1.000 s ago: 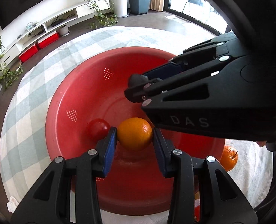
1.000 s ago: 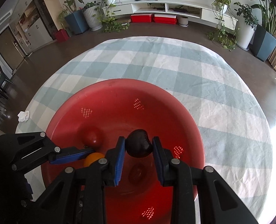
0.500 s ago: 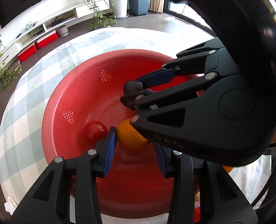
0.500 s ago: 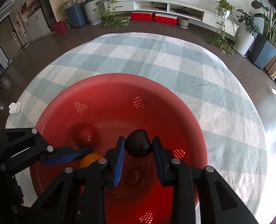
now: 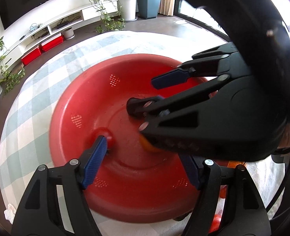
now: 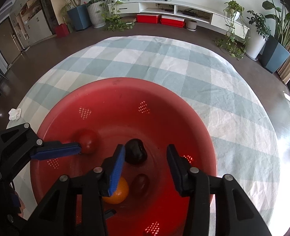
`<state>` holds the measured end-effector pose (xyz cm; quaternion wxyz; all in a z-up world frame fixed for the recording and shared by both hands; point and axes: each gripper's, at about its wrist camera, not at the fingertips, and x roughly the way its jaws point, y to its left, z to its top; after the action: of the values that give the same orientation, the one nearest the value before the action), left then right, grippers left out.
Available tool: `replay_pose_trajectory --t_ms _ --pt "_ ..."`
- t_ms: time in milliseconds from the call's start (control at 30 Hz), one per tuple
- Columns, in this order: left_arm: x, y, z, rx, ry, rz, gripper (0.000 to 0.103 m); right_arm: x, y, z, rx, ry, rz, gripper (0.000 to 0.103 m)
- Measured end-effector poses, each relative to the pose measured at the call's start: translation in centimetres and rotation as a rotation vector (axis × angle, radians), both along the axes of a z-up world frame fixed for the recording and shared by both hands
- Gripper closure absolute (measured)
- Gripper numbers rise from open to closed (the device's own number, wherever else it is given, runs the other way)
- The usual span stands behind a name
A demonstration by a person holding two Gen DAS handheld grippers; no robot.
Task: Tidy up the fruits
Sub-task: 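Lower the orange into the red bowl with the left tool while the right tool releases the plum, then raise both open tools out of the red bowl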
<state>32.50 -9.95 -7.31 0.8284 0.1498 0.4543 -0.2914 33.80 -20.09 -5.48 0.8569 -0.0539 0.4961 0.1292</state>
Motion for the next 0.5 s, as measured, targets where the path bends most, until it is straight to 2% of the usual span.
replay_pose_trajectory --t_ms 133,167,200,300,433,500 --pt "-0.7 0.7 1.4 -0.018 -0.034 0.015 0.025 -1.0 -0.8 2.0 0.068 -0.028 -0.027 0.05" --pt "-1.0 0.9 1.9 -0.02 -0.049 0.014 0.021 -1.5 -1.0 2.7 0.089 -0.043 -0.029 0.048" --pt "-1.3 1.2 2.4 -0.022 -0.065 0.016 0.017 -2.1 -1.3 3.6 0.112 -0.061 -0.029 0.046" --pt "-2.5 2.2 4.0 -0.042 -0.099 0.023 0.014 -4.3 -2.0 6.0 0.173 -0.12 -0.033 0.036" --pt "-4.9 3.8 5.5 -0.073 -0.137 0.028 0.009 -7.8 -2.6 8.1 0.231 -0.173 -0.032 0.035" --pt "-6.2 4.9 6.0 -0.088 -0.147 0.038 0.007 -10.0 -2.8 8.8 0.25 -0.199 -0.027 0.026"
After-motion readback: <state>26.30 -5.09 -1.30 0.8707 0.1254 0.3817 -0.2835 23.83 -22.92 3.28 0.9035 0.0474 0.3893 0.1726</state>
